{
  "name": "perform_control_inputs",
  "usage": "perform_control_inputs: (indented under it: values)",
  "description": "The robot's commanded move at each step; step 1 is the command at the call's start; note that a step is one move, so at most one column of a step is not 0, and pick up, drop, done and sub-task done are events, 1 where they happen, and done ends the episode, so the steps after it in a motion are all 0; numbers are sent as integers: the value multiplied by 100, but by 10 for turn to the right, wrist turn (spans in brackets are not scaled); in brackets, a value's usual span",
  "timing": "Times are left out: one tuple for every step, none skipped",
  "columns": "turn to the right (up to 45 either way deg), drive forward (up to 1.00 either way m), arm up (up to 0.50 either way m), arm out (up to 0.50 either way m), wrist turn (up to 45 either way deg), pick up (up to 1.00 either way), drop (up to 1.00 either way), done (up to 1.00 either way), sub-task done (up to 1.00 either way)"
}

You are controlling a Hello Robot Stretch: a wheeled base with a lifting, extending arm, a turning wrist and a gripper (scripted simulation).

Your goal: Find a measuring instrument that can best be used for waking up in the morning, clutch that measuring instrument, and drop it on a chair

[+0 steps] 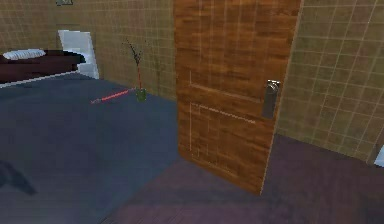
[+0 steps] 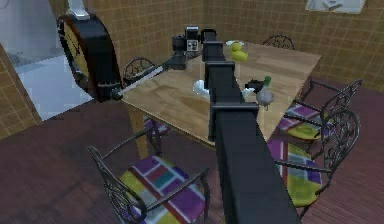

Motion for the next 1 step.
perform_control_inputs:
  values:
    - [0, 0, 0, 0, 360, 0, 0, 0, 0]
